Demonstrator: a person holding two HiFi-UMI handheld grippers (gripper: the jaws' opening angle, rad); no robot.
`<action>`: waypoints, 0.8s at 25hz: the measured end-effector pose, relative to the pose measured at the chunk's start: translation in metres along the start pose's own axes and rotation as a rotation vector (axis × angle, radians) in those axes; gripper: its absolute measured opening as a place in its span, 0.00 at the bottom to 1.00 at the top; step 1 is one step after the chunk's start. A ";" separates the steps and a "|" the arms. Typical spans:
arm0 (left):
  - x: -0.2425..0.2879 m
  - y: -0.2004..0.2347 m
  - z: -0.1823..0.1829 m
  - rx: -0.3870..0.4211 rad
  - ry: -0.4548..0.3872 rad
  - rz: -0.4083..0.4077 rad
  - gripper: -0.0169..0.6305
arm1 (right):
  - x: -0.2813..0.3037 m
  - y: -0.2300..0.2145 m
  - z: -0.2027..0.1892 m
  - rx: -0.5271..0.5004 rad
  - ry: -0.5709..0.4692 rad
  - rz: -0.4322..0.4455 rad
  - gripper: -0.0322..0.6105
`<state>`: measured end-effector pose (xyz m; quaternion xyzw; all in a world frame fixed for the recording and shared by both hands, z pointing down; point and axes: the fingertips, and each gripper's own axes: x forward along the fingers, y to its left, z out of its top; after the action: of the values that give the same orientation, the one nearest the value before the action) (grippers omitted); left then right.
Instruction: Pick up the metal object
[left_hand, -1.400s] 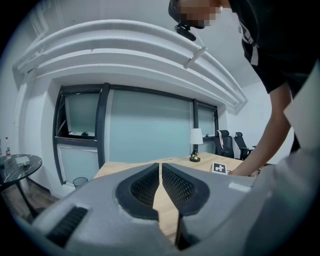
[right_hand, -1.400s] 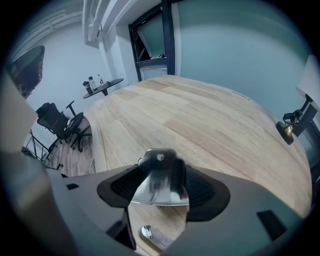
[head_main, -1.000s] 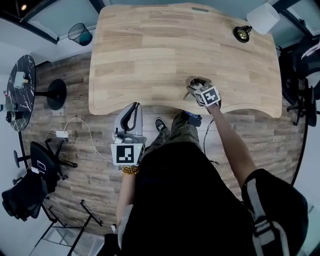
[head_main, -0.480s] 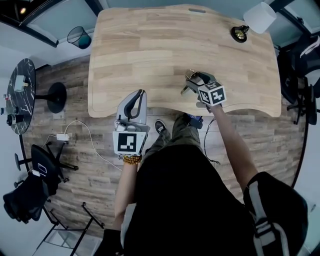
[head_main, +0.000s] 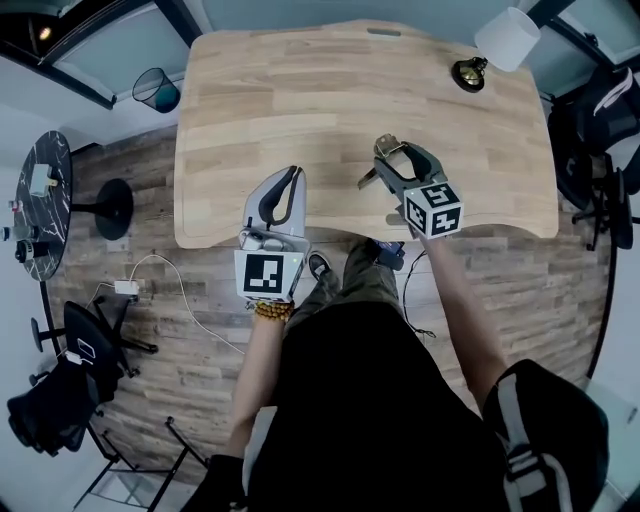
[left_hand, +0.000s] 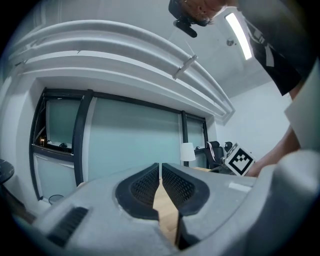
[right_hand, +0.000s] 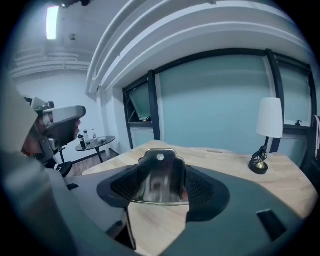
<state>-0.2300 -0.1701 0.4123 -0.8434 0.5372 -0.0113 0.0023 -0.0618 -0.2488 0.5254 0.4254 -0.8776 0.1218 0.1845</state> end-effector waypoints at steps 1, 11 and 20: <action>0.003 -0.003 0.004 -0.004 -0.006 -0.003 0.08 | -0.006 0.001 0.006 -0.002 -0.024 -0.012 0.49; 0.026 -0.031 0.027 0.008 -0.080 -0.023 0.08 | -0.064 0.004 0.043 0.002 -0.217 -0.136 0.49; 0.018 -0.057 0.027 0.038 -0.096 -0.022 0.08 | -0.098 0.013 0.054 0.001 -0.322 -0.189 0.49</action>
<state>-0.1700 -0.1630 0.3863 -0.8485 0.5270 0.0190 0.0442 -0.0283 -0.1919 0.4343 0.5201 -0.8518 0.0347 0.0518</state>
